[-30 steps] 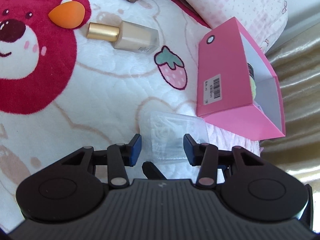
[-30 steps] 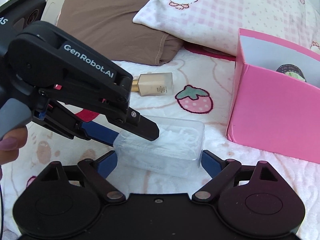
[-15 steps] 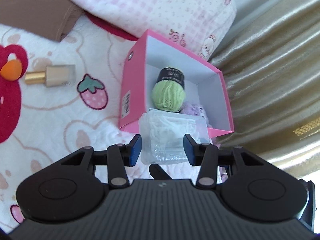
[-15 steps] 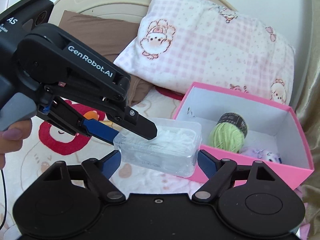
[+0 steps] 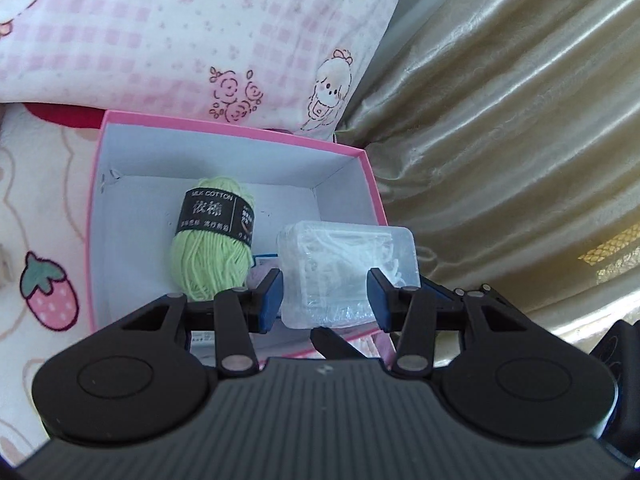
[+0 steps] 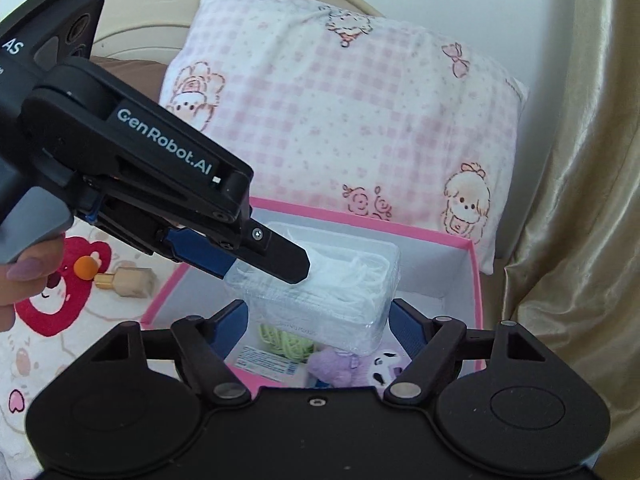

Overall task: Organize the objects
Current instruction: 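Carry the floss box with the left tool into the pink box, then open the left tool to release the floss box and lift away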

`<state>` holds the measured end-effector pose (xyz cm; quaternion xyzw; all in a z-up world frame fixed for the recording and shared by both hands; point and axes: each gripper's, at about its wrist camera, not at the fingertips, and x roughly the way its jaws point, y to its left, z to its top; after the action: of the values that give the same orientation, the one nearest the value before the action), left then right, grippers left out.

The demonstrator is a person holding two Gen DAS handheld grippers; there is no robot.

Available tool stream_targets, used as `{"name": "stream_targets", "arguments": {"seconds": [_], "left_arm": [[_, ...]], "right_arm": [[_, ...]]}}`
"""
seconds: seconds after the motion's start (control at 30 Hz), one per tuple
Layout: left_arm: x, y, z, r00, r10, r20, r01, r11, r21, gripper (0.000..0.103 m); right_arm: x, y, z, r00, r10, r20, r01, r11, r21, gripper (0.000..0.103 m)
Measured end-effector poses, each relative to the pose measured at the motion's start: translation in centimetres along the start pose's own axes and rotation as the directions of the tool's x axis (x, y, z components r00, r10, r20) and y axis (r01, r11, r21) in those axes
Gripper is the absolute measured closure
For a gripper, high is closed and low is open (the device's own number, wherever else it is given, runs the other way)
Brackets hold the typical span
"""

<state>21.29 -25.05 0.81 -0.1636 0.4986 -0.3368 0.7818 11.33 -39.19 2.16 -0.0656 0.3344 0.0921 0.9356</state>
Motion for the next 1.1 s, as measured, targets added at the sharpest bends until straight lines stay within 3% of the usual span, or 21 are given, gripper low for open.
{"name": "stream_targets", "arguments": {"seconds": [0.13,0.37,0.5,0.6,0.8,1.0,1.1], "left_arm": [[3.6,1.1,1.6,0.999,0.014,-0.029,-0.017,0.995,-0.098,0.059],[7.7,3.4,3.2,0.996,0.02,-0.082,-0.033,0.986,-0.163,0.059],[9.9,3.4,3.6,0.994,0.048,-0.096,-0.061,0.988,-0.14,0.059],[10.7,2.6,3.9,0.995,0.069,-0.077,-0.073,0.996,-0.055,0.059],[12.2,2.6,4.7,0.986,0.113,-0.121,-0.118,0.992,-0.032,0.06],[12.6,2.3,4.3,0.991,0.103,-0.089,-0.105,0.994,-0.016,0.057],[11.7,1.6,4.3,0.995,0.058,-0.079,-0.061,0.998,-0.026,0.056]], "right_arm": [[3.1,-1.8,0.3,0.997,-0.01,-0.072,0.01,1.0,-0.006,0.023],[6.8,-2.6,0.2,0.989,-0.025,-0.148,0.022,1.0,-0.02,0.024],[9.1,-3.0,0.4,0.972,-0.058,-0.227,0.058,0.998,-0.004,0.025],[10.4,-2.8,0.6,0.961,-0.11,-0.252,0.096,0.993,-0.068,0.026],[12.2,-3.5,0.6,0.948,-0.093,-0.304,0.075,0.995,-0.069,0.027],[13.0,-3.6,-0.2,0.939,-0.111,-0.324,0.088,0.992,-0.086,0.028],[12.7,-3.4,-0.2,0.942,-0.13,-0.309,0.101,0.989,-0.108,0.027]]}}
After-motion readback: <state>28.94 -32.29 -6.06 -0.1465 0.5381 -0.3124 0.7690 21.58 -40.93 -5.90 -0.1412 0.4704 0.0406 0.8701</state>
